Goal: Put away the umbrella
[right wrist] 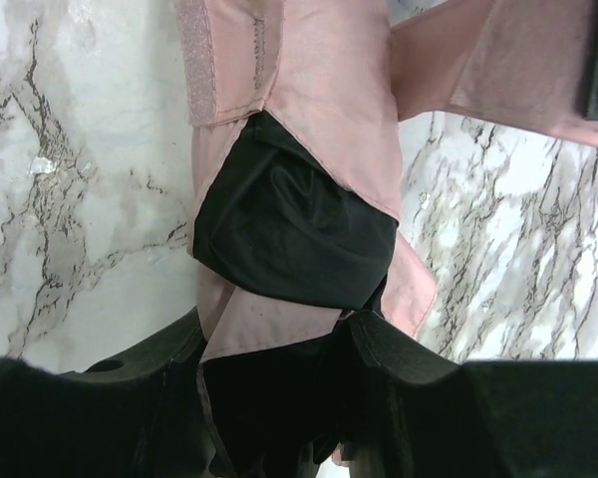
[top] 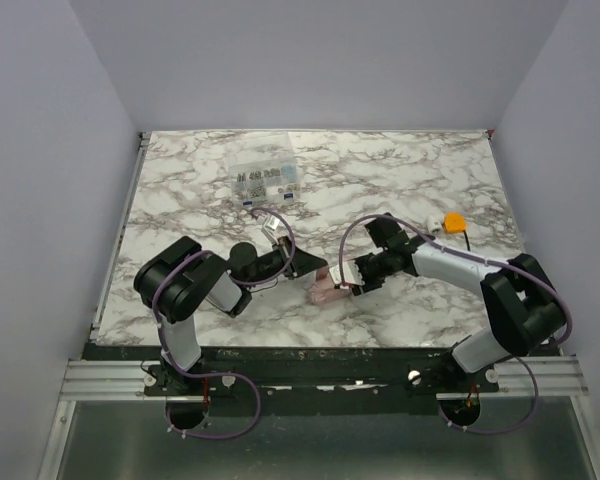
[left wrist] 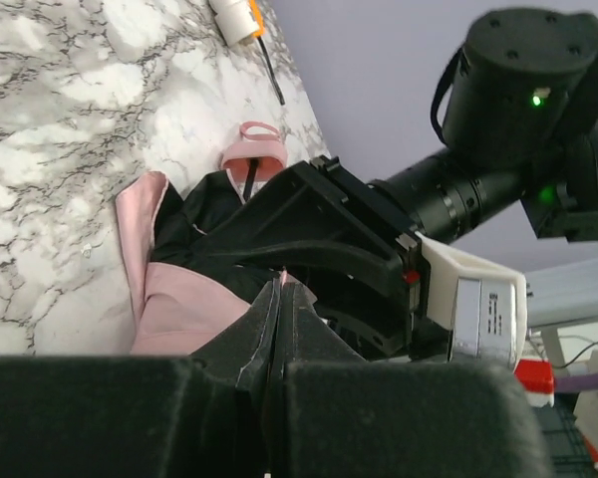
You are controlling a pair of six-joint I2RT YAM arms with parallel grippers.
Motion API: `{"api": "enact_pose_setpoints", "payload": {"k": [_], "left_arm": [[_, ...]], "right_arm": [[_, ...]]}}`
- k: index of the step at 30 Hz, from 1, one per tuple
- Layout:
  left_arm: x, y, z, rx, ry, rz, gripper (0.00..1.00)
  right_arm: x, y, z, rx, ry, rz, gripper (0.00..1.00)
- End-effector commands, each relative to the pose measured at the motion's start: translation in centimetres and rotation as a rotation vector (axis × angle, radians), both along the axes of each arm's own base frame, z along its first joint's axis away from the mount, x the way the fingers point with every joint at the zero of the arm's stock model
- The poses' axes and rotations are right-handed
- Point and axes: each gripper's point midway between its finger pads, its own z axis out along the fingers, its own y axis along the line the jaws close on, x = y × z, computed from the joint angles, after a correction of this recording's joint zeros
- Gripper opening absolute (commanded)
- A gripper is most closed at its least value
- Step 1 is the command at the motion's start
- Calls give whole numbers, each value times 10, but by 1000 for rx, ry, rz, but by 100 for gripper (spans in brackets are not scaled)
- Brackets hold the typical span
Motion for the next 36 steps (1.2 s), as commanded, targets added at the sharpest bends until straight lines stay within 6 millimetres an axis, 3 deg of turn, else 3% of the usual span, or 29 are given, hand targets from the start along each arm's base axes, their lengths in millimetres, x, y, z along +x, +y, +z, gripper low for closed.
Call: {"api": "enact_pose_setpoints", "payload": {"k": [1,7,11,36], "left_arm": [[-22,-10,35,-59,-243,-111,0],[-36,-11,40,-43,-336,-151,0],[-43,-5,28,4,-370,-155,0],[-66,-7,20,35,-428,-279,0]], "right_arm": [[-81,-47,-53,-233,388,-43,1],[-83,-47,-56,-272,496,-77,0],[-82,-46,-55,-277,578,-101,0],[-78,-44,-66,-357,709,-190,0]]}}
